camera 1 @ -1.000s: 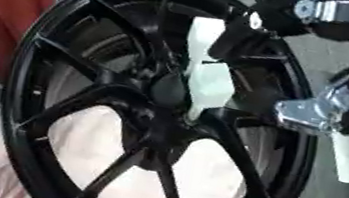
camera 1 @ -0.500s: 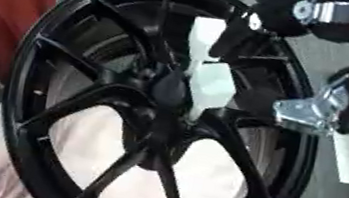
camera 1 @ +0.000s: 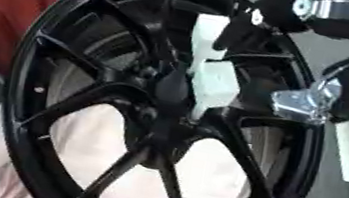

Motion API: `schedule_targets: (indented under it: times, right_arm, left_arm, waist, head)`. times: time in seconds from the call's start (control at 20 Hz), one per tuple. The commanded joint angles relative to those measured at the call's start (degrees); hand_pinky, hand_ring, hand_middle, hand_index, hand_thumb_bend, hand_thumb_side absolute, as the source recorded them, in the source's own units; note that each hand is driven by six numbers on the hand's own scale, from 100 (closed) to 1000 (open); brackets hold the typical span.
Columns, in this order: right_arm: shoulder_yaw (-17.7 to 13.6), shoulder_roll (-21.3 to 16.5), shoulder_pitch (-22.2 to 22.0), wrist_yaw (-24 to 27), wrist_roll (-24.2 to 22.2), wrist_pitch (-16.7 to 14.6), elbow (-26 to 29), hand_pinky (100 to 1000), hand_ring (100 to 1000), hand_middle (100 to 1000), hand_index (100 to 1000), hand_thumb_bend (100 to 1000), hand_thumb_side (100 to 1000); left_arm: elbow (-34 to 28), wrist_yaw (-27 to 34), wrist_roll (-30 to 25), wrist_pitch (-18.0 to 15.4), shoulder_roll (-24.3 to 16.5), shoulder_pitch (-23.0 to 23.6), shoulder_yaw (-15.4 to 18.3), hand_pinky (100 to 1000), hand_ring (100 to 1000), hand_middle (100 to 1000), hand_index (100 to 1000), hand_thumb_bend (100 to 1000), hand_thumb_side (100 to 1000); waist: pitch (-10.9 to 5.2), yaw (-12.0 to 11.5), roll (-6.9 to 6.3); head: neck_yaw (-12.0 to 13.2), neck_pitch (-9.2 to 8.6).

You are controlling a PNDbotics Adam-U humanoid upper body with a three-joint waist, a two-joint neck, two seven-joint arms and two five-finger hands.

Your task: Pull the pin out of the wheel hub.

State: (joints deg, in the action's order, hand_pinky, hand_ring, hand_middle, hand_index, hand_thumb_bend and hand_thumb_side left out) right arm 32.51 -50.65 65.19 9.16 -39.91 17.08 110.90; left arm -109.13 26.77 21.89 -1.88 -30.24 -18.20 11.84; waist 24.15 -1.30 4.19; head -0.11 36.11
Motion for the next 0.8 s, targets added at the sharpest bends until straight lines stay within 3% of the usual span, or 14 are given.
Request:
schedule_targets:
  times: [0.05, 0.8]
  right_arm:
    - [-0.4, -0.6, 0.6, -0.5, -0.1, -0.3, -0.4, 850, 866, 841, 860, 191, 477]
    - [0.3, 0.0, 0.1, -1.8, -0.5, -1.0, -2.1, 851, 868, 843, 861, 204, 475]
  left_arm:
    - [-0.7, 0.3, -0.2, 0.0, -0.8, -0.6, 0.1, 704, 691, 631, 734, 204, 682]
    - [-0.7, 0.4, -0.3, 0.0, -0.3, -0.8, 0.1, 705, 692, 632, 734, 199, 691]
  waist:
    - [-0.78, -0.2, -0.34]
    - [0.21, -0.9, -0.05]
  head:
    - [-0.1, -0.33]
    - [-0.3, 0.57]
